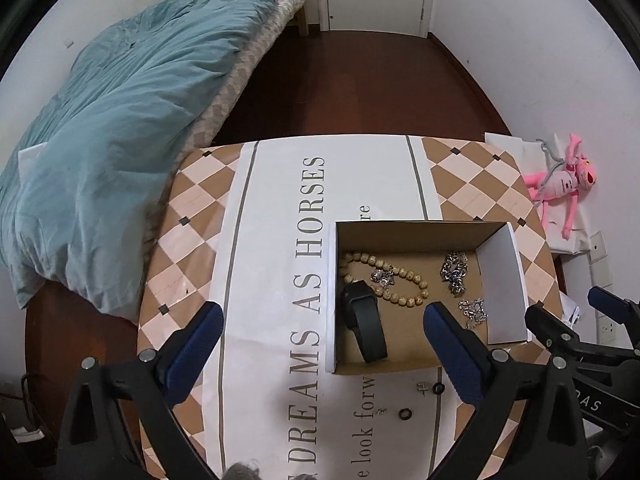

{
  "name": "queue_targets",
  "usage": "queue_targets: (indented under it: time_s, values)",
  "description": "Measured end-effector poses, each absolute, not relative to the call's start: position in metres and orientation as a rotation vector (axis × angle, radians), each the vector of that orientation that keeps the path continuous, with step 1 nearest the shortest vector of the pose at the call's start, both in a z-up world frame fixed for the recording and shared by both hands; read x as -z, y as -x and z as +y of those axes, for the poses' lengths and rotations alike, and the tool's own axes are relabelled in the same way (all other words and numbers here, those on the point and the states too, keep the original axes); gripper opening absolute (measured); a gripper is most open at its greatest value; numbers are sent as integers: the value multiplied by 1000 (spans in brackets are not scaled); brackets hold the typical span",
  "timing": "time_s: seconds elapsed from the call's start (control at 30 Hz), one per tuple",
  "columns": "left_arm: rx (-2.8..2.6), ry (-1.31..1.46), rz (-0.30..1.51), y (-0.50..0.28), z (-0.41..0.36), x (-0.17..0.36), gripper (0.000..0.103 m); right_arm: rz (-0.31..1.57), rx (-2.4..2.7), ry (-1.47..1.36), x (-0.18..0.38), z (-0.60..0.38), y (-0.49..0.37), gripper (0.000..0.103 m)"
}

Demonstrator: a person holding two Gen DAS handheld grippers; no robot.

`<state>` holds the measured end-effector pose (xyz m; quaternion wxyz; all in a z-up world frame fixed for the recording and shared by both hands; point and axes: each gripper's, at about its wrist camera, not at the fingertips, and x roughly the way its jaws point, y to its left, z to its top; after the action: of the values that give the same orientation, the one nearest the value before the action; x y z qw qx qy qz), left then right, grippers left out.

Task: Organize jewelry
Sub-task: 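Open left gripper inside box while right gripper drops chain into box, then withdraw both grippers from the box toward remaining jewelry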

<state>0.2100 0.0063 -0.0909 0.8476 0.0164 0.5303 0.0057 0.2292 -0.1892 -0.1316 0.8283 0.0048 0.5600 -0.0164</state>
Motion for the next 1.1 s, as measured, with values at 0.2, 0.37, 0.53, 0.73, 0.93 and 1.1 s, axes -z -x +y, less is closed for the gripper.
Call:
queue_targets:
  time_s: [0.2, 0.37, 0.53, 0.73, 0.93, 1.1]
  values:
    - [-23, -38, 1081, -199, 8, 77, 102, 1155, 41, -6, 117, -186, -221, 100]
    - [-27, -34, 1055, -189, 9, 63, 102, 1114, 42, 3, 100, -180, -210, 100]
    - [-24, -29, 1021, -177, 11, 45, 102, 1068, 46, 3, 78, -177, -198, 100]
    - [-18, -5, 980, -161, 20, 26, 102, 1025, 33, -43, 55, -179, -178, 100]
    - [-61, -62, 992, -141, 27, 51, 102, 1073, -1, -97, 81, -177, -157, 100]
    - [-96, -88, 1085, -136, 33, 105, 102, 1139, -44, -150, 141, -172, -148, 99]
